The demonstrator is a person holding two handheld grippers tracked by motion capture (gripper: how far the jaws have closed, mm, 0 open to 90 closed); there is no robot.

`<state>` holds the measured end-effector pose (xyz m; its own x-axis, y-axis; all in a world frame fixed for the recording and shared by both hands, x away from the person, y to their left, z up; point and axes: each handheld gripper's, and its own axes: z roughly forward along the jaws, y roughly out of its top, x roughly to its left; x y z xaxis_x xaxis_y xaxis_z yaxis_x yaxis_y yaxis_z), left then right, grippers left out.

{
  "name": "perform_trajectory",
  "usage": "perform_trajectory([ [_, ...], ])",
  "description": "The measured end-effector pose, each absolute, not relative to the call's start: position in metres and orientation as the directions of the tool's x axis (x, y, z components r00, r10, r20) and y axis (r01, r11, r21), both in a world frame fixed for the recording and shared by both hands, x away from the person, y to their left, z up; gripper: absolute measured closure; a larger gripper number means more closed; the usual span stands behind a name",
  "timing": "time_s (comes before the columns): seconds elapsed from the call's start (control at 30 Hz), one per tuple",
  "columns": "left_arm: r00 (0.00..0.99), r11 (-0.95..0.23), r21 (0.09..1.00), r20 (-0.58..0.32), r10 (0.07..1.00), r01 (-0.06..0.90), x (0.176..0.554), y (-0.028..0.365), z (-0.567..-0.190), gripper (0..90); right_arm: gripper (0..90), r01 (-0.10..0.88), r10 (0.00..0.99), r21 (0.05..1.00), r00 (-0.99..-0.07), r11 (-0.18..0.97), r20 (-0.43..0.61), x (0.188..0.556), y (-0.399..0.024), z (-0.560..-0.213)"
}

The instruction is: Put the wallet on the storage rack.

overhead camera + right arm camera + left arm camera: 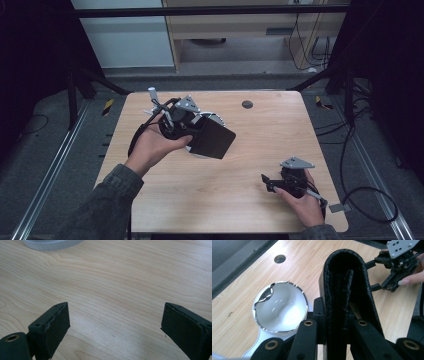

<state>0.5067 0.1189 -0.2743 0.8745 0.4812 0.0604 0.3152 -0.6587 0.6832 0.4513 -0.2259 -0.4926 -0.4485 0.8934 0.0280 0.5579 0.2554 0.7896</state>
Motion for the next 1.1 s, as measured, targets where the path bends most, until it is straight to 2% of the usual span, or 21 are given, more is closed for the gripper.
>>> perform_trajectory([
  [0.27, 0.859, -0.661, 0.677, 0.083, 0.506, 0.324, 0.504, 0.134, -0.259, 79.8, 7.7, 0.577, 0.896, 0.777, -0.443, 0.252, 0.039, 0.452, -0.227, -0.495],
  [1.1, 0.829, -0.653, 0.669, 0.098, 0.550, 0.355, 0.515, 0.154, -0.252, 79.8, 7.5, 0.589, 0.893, 0.758, -0.449, 0.279, 0.020, 0.453, -0.224, -0.498],
])
